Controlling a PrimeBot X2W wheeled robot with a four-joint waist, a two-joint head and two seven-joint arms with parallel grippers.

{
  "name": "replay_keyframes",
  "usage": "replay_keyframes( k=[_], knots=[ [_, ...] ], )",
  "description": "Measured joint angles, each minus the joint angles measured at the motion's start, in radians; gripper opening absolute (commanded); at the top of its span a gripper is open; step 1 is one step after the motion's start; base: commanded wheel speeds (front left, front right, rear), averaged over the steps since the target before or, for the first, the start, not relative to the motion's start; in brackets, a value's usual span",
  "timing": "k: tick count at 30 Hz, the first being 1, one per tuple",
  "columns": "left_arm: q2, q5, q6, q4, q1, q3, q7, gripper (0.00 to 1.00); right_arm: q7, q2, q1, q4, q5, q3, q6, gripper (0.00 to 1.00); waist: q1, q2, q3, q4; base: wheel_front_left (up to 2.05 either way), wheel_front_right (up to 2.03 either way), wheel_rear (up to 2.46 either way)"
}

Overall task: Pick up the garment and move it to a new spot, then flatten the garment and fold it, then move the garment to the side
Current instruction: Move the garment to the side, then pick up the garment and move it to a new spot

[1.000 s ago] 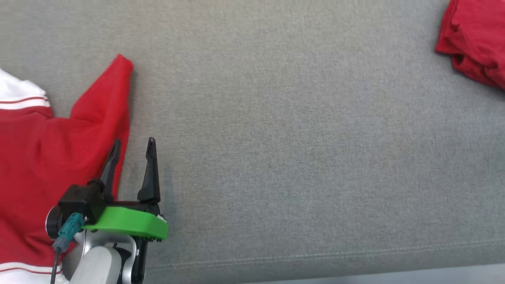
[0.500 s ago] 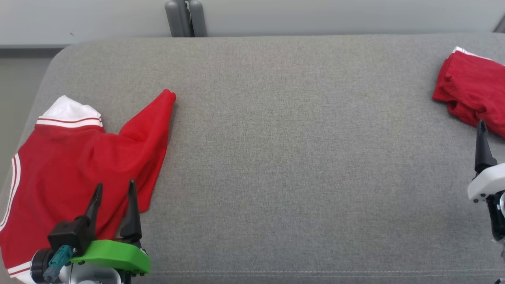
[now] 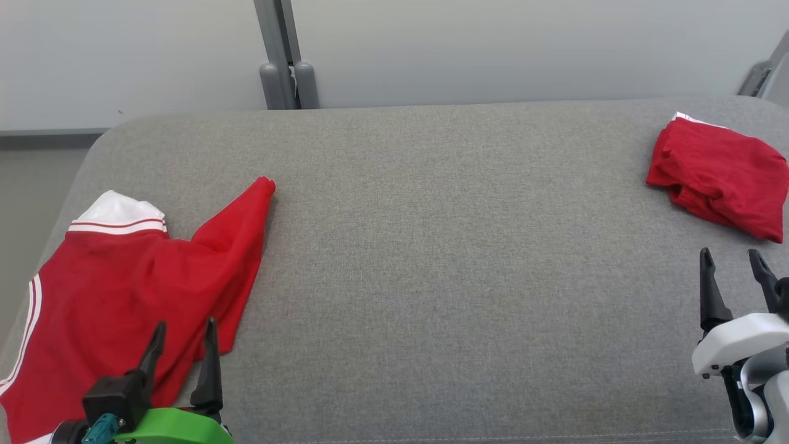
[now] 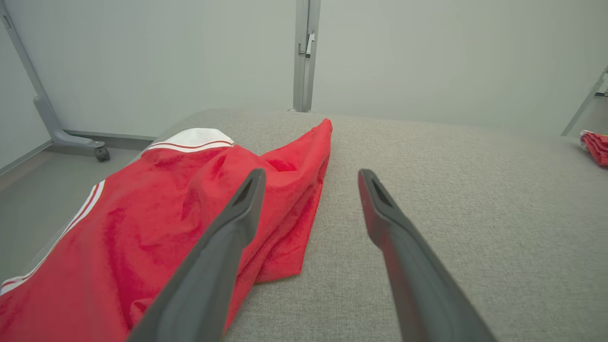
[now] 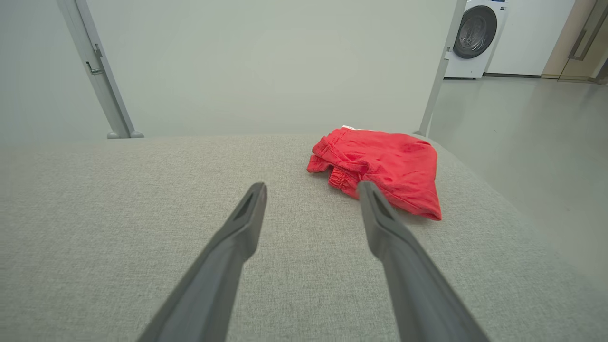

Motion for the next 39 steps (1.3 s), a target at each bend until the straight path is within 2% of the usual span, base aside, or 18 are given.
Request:
replay_keyframes(
  k=[14,25,32,39],
  knots=[
    [0.000,0.014,-0.011,-0.023,0.000,-0.034,-0.001,1.00,-0.001,0.053,0.107,-0.091,-0.027,0.047,-0.007,1.00,0.0000,0.0000,-0.009,-0.002,0.00,0.00,0.00],
    [0.004,0.018,-0.018,-0.028,0.000,-0.042,0.002,1.00,-0.001,0.056,0.140,-0.136,-0.035,0.038,-0.016,1.00,0.0000,0.0000,-0.009,0.009,0.00,0.00,0.00],
    [0.004,0.021,-0.019,-0.032,-0.003,-0.055,0.011,1.00,-0.001,0.055,0.168,-0.160,-0.044,0.030,-0.024,1.00,0.0000,0.0000,-0.002,0.042,0.00,0.00,0.00],
    [0.002,0.021,-0.018,-0.031,-0.004,-0.054,0.011,1.00,-0.001,0.056,0.181,-0.176,-0.053,0.039,-0.024,1.00,0.0000,0.0000,0.001,0.106,0.00,0.00,0.00]
  ],
)
